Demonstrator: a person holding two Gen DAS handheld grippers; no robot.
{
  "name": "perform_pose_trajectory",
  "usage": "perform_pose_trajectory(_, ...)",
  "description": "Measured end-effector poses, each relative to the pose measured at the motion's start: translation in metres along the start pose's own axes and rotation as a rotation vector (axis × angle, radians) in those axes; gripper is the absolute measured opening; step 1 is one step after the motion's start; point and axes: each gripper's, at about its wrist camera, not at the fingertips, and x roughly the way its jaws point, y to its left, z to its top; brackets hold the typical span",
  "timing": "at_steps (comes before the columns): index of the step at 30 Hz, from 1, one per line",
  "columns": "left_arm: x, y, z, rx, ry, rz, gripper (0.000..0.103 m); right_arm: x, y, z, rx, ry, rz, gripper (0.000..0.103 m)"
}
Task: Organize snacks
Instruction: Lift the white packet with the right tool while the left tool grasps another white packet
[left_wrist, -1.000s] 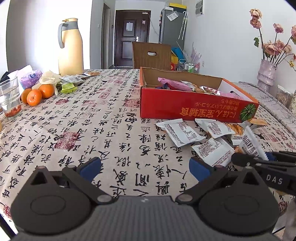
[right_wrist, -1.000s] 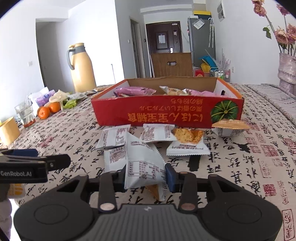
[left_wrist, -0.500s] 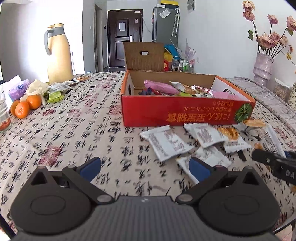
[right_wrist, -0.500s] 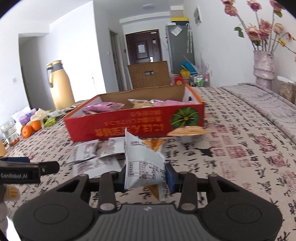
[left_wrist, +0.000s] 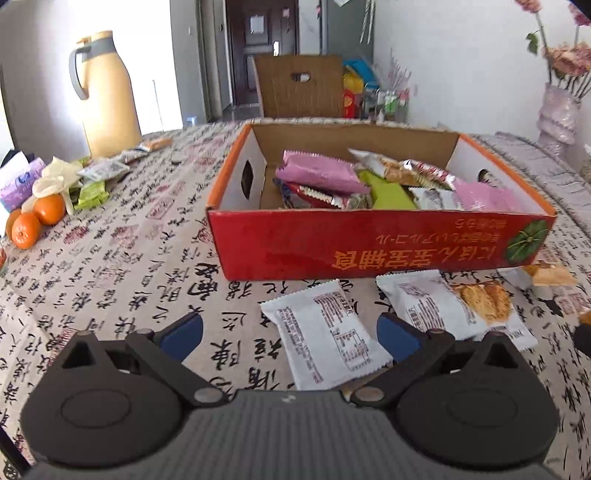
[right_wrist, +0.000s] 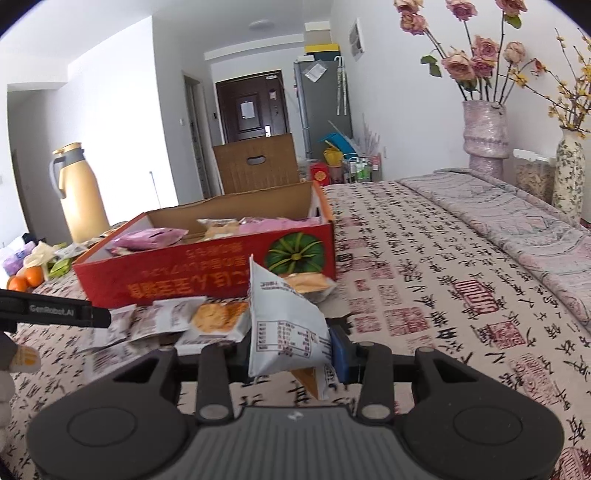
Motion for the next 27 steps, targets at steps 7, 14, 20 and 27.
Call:
perform_pose_trajectory(7,0.016,-0.011,0.005,-0.008,0.044,0.019,0.1,0.006,-0.009,0.004,0.011,-0.012,-0.009,0.038)
perform_pose_trajectory(14,0.026,-0.011,0.005,-0.021,0.078,0.014,0.086,0.011,-0.014,0.004,0.022,-0.01,-0.003,0.038)
perform_pose_trajectory(20,0.028,-0.01,0.005,-0.024,0.08,-0.012,0.07,0.011,-0.015,0.004,0.024,-0.008,-0.004,0.038)
perform_pose_trajectory(27,0.021,-0.01,0.004,-0.019,0.063,-0.042,0.045,0.008,-0.01,0.004,0.015,-0.01,0.001,0.038)
